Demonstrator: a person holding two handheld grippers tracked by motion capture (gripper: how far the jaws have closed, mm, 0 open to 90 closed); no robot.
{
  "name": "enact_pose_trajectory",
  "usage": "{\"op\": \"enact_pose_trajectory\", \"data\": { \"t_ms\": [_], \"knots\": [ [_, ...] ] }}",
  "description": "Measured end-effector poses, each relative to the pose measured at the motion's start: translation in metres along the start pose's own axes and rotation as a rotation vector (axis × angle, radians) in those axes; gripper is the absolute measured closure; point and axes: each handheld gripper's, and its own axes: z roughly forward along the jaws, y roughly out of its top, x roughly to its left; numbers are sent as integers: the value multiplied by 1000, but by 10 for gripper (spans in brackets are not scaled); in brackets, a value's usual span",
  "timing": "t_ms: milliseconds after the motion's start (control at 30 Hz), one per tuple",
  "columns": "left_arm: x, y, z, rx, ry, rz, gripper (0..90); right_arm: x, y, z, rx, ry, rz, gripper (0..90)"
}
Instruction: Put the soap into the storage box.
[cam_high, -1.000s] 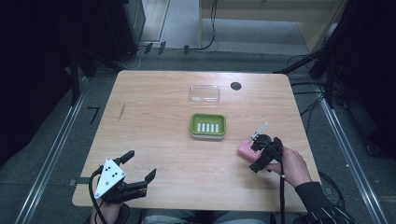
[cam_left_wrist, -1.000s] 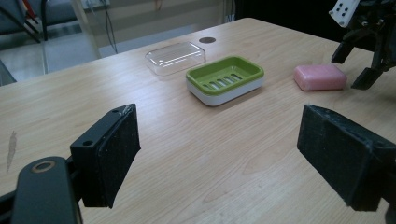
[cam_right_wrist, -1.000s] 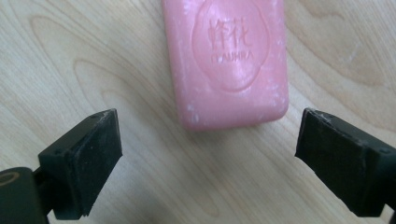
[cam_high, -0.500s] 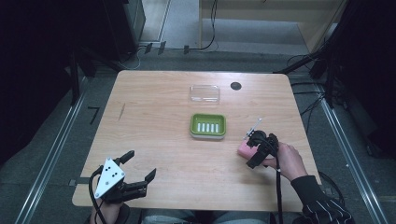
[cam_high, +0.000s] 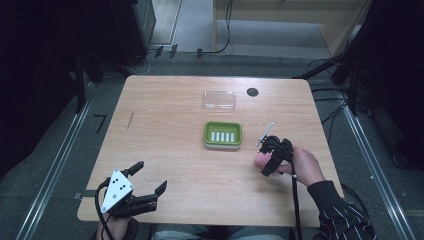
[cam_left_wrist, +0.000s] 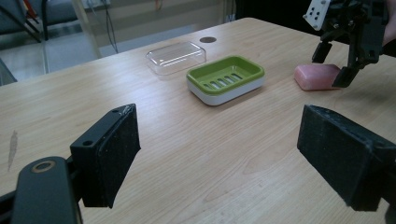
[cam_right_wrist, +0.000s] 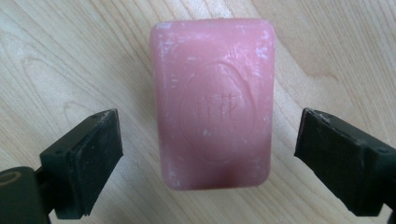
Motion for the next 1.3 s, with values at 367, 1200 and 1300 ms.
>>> {"op": "enact_pose_trajectory", "data": {
  "t_ms": [367,1200,1300],
  "knots": [
    [0,0,0,-2,1,-1,139,-3,12,5,30,13,-24,75],
    [0,0,-1,-2,2,0,139,-3,16,7,51,23,-27,332],
    [0,0,-1,-2,3,-1,139,-4,16,8,52,26,-30,339]
  ]
}}
